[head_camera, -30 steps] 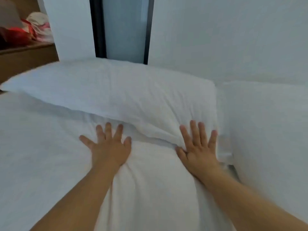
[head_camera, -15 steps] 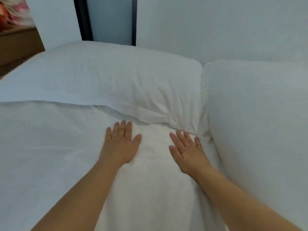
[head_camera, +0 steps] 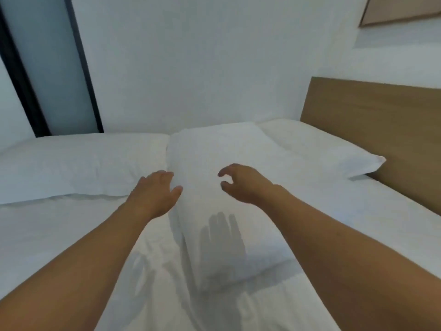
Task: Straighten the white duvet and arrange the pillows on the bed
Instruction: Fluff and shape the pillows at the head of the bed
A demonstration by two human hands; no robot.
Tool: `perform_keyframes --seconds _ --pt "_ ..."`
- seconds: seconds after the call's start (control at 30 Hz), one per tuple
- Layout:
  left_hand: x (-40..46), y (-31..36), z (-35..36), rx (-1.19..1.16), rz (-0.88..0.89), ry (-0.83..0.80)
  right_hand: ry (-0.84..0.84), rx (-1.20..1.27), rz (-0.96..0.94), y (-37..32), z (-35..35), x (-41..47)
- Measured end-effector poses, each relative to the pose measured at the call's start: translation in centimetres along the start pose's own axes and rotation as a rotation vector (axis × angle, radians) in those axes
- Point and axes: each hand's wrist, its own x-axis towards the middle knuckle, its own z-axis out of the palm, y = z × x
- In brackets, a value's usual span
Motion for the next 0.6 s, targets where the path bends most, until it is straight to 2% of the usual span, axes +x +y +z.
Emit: perform_keyframes --seconds 0.1,0.2,0.4,0.6 --pt "2.6 9.3 -2.2 0.090 0.162 0.093 0.204 -0.115 0.157 8.5 -4.7 -3.8" --pt "5.0 18.2 -1.0 0.177 0.327 0.124 0.302 -0.216 0.292 16.9 -4.9 -8.4" --pt "11.1 32.2 6.0 0.252 0.480 0.081 0.345 -0.294 0.508 32.9 -4.4 -13.6" --pt "20.4 40.8 9.6 0.349 0.545 0.059 0.297 -0.415 0.612 44.4 -4.0 -11.8"
